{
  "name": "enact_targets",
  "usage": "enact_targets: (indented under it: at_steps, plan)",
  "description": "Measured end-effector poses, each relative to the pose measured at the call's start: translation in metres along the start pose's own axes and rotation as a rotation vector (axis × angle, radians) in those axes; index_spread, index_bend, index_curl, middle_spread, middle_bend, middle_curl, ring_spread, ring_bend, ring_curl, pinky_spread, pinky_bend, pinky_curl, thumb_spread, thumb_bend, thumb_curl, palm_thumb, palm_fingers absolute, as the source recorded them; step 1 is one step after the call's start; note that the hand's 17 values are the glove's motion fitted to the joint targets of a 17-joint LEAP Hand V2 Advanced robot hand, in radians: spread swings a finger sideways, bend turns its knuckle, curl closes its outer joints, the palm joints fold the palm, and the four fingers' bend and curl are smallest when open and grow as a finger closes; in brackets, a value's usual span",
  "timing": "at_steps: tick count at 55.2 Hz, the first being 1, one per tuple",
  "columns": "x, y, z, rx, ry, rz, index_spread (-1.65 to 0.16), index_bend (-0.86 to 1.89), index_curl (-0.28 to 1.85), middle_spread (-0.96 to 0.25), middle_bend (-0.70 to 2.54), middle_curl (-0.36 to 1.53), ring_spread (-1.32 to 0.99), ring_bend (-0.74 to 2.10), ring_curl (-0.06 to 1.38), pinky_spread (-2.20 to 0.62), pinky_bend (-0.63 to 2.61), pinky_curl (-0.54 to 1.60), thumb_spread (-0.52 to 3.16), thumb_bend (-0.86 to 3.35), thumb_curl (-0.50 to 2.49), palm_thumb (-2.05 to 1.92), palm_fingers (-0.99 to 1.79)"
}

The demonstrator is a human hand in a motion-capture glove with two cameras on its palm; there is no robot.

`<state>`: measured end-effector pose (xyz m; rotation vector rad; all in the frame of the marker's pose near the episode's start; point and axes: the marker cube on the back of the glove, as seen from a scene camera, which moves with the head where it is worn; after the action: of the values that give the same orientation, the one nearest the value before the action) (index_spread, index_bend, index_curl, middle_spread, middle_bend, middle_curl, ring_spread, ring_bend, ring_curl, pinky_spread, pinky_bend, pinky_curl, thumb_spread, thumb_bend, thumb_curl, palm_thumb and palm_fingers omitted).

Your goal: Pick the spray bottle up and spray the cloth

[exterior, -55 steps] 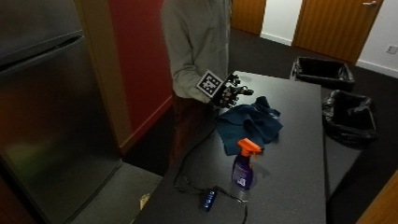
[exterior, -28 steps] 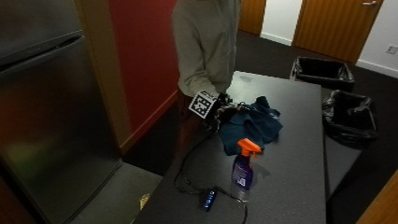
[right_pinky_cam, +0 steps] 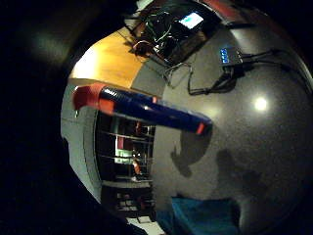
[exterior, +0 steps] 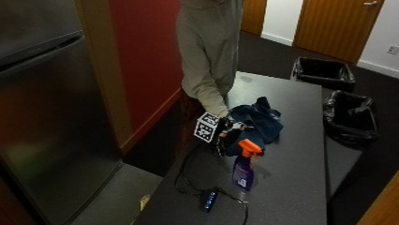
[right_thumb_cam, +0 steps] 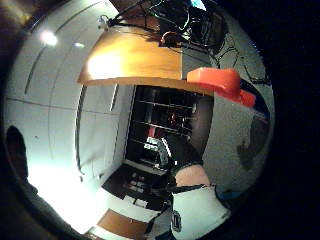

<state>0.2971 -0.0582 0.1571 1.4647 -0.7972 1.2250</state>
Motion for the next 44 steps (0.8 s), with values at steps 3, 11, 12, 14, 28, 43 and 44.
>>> enact_targets:
  at_steps: [3, 11, 12, 14, 28, 43, 44]
  plan:
    - [0.0, -0.007, 0.007, 0.033, -0.008, 0.077, -0.24, 0.1, 0.18, -0.01, 0.28, 0.37, 0.02, 0.47, 0.31, 0.14, 0.49, 0.36, 0.94, -0.04, 0.4, 0.65, 0.09]
    - [0.003, -0.023, 0.022, 0.008, -0.011, 0.093, -0.27, 0.1, 0.17, -0.01, 0.26, 0.36, 0.02, 0.49, 0.31, 0.14, 0.5, 0.36, 0.94, -0.03, 0.39, 0.64, 0.07]
    - [0.004, -0.025, 0.024, 0.004, -0.01, 0.096, -0.27, 0.11, 0.18, -0.01, 0.26, 0.36, 0.02, 0.49, 0.31, 0.14, 0.51, 0.36, 0.94, -0.03, 0.39, 0.64, 0.06]
    - [0.005, -0.029, 0.028, -0.004, -0.002, 0.103, -0.28, 0.11, 0.18, -0.02, 0.25, 0.36, 0.02, 0.49, 0.31, 0.14, 0.51, 0.36, 0.93, -0.03, 0.39, 0.64, 0.06]
    - [0.019, -0.041, 0.046, -0.039, 0.0, 0.136, -0.31, 0.12, 0.18, -0.04, 0.22, 0.35, 0.0, 0.53, 0.31, 0.13, 0.52, 0.36, 0.9, -0.04, 0.37, 0.62, 0.09]
    - [0.02, -0.044, 0.051, -0.003, 0.039, 0.137, -0.32, 0.1, 0.17, -0.07, 0.29, 0.37, -0.03, 0.59, 0.32, 0.11, 0.48, 0.34, 0.89, -0.03, 0.36, 0.61, 0.24]
    - [0.02, -0.044, 0.051, 0.001, 0.043, 0.134, -0.32, 0.1, 0.17, -0.08, 0.29, 0.37, -0.03, 0.59, 0.32, 0.11, 0.47, 0.34, 0.88, -0.03, 0.36, 0.61, 0.26]
